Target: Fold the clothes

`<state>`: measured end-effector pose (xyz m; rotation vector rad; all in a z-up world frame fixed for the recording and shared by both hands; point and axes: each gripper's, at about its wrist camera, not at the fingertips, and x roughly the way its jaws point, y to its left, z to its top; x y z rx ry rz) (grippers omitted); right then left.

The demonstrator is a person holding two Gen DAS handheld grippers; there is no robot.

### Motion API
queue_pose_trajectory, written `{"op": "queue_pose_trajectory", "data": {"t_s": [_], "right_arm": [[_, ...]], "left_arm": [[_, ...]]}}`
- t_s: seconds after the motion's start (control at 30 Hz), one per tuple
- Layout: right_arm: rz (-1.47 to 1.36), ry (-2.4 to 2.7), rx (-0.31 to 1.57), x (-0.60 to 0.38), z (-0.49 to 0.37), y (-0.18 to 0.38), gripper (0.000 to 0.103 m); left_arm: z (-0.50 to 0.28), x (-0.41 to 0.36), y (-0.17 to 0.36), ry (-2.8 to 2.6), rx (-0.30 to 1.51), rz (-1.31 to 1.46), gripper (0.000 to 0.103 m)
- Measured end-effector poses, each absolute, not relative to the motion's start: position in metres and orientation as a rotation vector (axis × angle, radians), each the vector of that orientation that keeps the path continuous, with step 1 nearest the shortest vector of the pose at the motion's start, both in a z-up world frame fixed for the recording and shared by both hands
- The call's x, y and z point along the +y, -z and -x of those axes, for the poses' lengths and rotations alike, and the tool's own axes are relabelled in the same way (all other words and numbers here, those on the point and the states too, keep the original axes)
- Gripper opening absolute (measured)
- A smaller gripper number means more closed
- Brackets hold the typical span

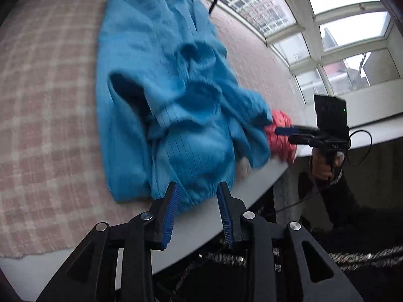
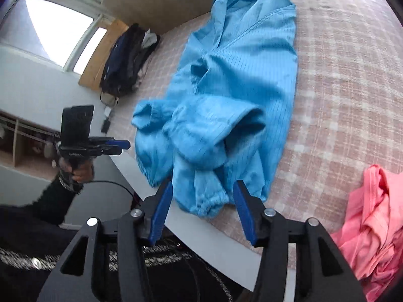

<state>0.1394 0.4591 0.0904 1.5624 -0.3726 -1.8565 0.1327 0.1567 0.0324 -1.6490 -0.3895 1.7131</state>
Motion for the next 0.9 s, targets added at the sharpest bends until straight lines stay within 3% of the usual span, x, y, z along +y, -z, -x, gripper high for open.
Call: {"op": "queue_pose_trajectory", "data": {"t_s": [0.1,0.17,0.23,0.27,0.4,0.5,0.57,0.77,0.9], "right_arm": [[-1.615,1.801,-0.224,0.427,-0.158,-0.069,0.030],[-1.658,1.810,-0.087,0.409,-0.159,-0.056,0.028],[-1.679,1.841,0.042,0.394,-0.151,-0.054,0.019],[-1.648,1.901,0.067,0.393,-0.137,-0.066,0.015],[-1.441,2.212,-0.021,0.407,-0.078,-0.134,0.018],[-1.331,2.288,-0.085,0.424,-0.066,-0.173,0.023],[-1.304,2.303,-0.054,0.428,-0.073,-0.181,0.029],[-1.475,2.069,0.002,0.384,-0.102,-0.116,0.029],[-1.531,1.905,0.041,0.338,-0.096,-0.071,0.029]], "left_arm": [[-0.144,0.176,-0.009,-1.627,-0.329,1.699,0.028],[-0.131,0.185,-0.011,-1.654,-0.281,1.682,0.026],[-0.112,0.194,-0.021,-1.708,-0.221,1.648,0.014],[-0.099,0.196,-0.032,-1.758,-0.207,1.613,0.014],[-0.030,0.183,-0.119,-2.105,-0.293,1.313,0.014],[-0.038,0.175,-0.149,-2.142,-0.125,1.198,0.021],[-0.058,0.175,-0.133,-2.067,-0.041,1.248,0.023],[-0.096,0.173,-0.051,-1.815,-0.075,1.563,0.022],[-0.093,0.159,-0.040,-1.831,-0.118,1.605,0.022]]}}
